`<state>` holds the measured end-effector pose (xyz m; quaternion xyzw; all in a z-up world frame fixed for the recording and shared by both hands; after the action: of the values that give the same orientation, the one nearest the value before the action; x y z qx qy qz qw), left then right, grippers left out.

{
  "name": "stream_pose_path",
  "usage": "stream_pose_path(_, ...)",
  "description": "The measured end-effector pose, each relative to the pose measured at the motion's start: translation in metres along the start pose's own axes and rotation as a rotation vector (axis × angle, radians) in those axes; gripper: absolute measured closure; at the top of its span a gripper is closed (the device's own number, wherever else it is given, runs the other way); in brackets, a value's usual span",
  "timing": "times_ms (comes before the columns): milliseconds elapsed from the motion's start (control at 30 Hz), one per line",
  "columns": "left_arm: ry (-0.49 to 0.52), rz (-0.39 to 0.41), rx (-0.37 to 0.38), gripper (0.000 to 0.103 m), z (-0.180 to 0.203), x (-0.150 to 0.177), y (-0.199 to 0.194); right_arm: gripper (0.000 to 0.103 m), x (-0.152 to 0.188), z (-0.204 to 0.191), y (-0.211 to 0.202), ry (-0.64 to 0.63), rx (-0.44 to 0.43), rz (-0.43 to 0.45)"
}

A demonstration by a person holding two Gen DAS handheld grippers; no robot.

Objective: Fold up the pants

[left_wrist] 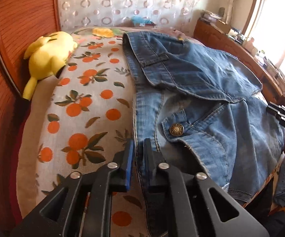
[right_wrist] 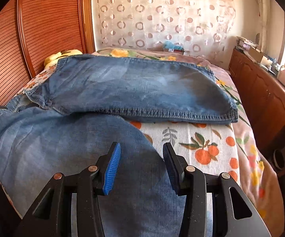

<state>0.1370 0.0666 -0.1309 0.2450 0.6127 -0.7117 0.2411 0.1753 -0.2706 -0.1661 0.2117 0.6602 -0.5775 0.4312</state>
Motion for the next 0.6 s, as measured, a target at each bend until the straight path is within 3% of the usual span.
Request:
stream_pose_path(167, -0.024, 0.086, 0.005, 0.072, -0.002, -0.013, -0.026, 0.057, 0.007, 0.005, 0.004, -0.005, 0.017, -0.028)
stream_pose_path(300, 0.021, 0.131, 0.076, 0.071, 0.018, -0.027, -0.033, 0.056, 0.012, 0.007, 0.008, 0.005, 0.012, -0.033)
stream_pose_path(467, 0.108, 0.086, 0.115, 0.071, 0.047, -0.043, -0.004, 0.056, 0.012, 0.004, 0.007, -0.032, 0.029, -0.021)
stream_pose_path(600, 0.17, -0.004, 0.142, 0.073, 0.061, -0.033, 0.02, 0.056, 0.013, 0.005, 0.007, -0.02, 0.017, -0.019)
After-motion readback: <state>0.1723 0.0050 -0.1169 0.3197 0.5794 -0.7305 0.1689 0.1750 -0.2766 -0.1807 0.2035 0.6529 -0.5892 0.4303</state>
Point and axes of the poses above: each gripper's, at about its wrist camera, not at the fingertips, and y roughly the way its jaws point, z to its right, x to its underside, the point moved 8 cm from there along y, roughly the way its jaws point, and after that the axes turned 4 degrees about z, right-handed, at the moved point
